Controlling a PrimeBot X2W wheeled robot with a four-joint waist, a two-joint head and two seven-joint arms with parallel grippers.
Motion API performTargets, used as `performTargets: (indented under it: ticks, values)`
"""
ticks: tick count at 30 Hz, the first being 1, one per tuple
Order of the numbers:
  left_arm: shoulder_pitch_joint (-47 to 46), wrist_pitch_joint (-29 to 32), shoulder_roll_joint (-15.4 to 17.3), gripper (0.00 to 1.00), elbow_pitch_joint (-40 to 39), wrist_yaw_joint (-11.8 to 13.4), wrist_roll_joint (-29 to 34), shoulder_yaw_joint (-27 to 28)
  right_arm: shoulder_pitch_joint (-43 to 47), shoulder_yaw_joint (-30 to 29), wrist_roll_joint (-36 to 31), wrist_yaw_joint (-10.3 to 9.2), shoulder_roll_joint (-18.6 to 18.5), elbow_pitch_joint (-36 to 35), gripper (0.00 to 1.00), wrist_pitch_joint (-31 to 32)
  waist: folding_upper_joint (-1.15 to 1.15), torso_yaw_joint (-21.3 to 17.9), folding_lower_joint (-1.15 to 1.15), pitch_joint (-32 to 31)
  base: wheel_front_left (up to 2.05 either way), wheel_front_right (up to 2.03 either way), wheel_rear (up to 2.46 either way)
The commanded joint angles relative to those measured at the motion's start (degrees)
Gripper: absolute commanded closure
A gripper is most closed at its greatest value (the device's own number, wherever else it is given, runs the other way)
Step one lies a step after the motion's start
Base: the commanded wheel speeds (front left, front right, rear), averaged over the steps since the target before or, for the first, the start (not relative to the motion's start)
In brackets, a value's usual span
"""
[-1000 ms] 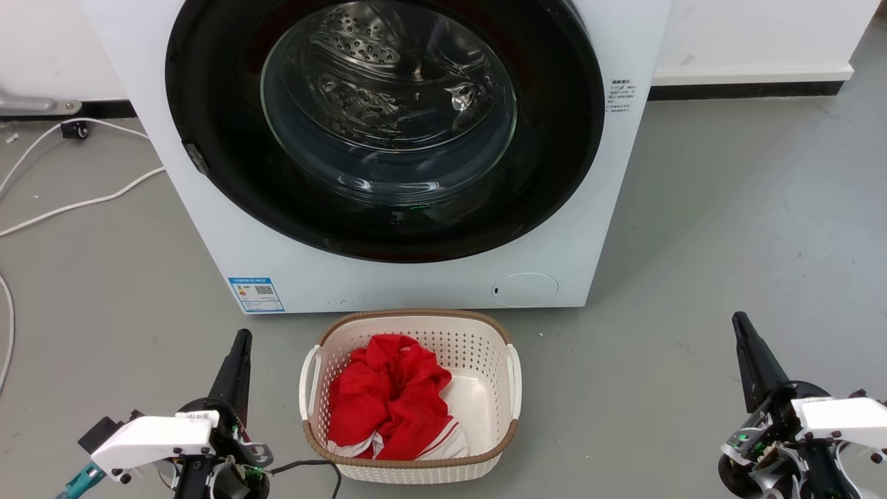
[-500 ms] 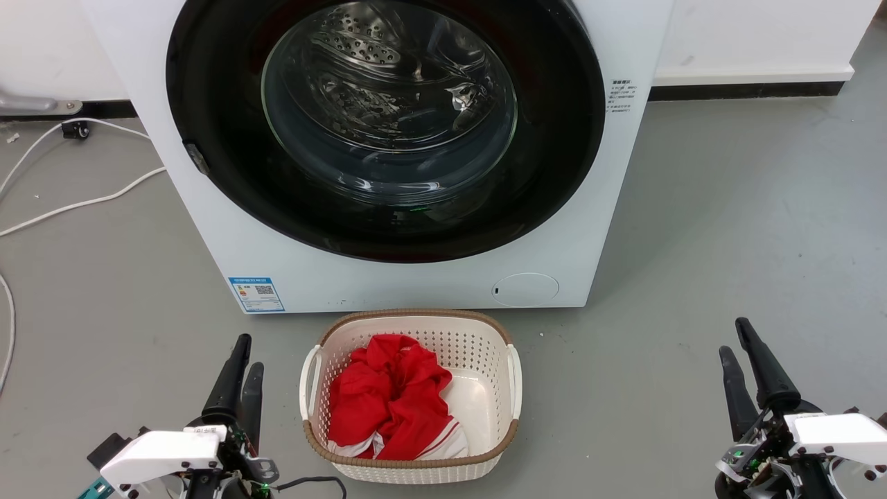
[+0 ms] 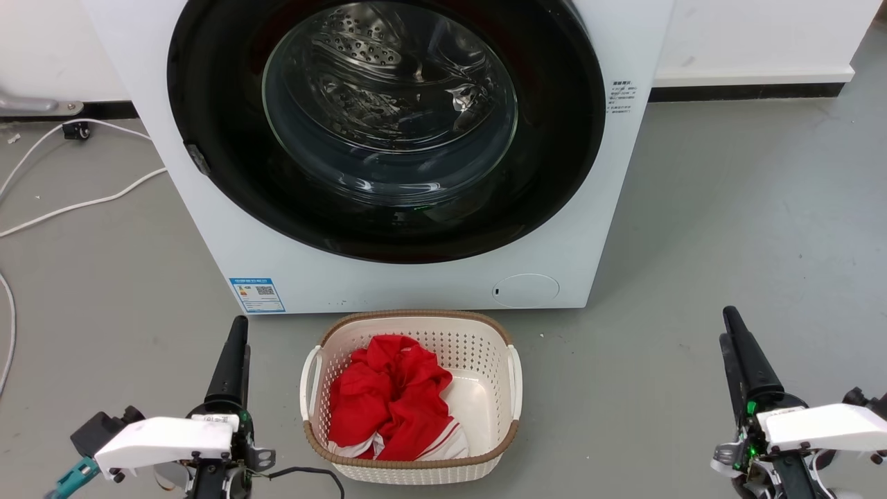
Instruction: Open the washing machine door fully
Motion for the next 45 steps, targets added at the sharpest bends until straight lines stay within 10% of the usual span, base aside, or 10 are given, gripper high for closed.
performTargets:
  ticks: [1,45]
  values:
    - [-1.0,-0.7,0.22,0.0,-1.96,-0.1,2.9,0.26,-0.56,0.18,-4.0,0.01,-0.18,-1.85,0.0,-0.62,0.0,0.03,0.0,0.0,0.0,0.0,0.0]
    - [-1.11,-9.07,0.01,0.0,-5.7,1.34,46.29,-4.16,2.13,1.86,-50.81,0.01,1.12,-9.12,0.0,-6.63,0.0,0.62,0.0,-0.27,0.0,0.0,0.0]
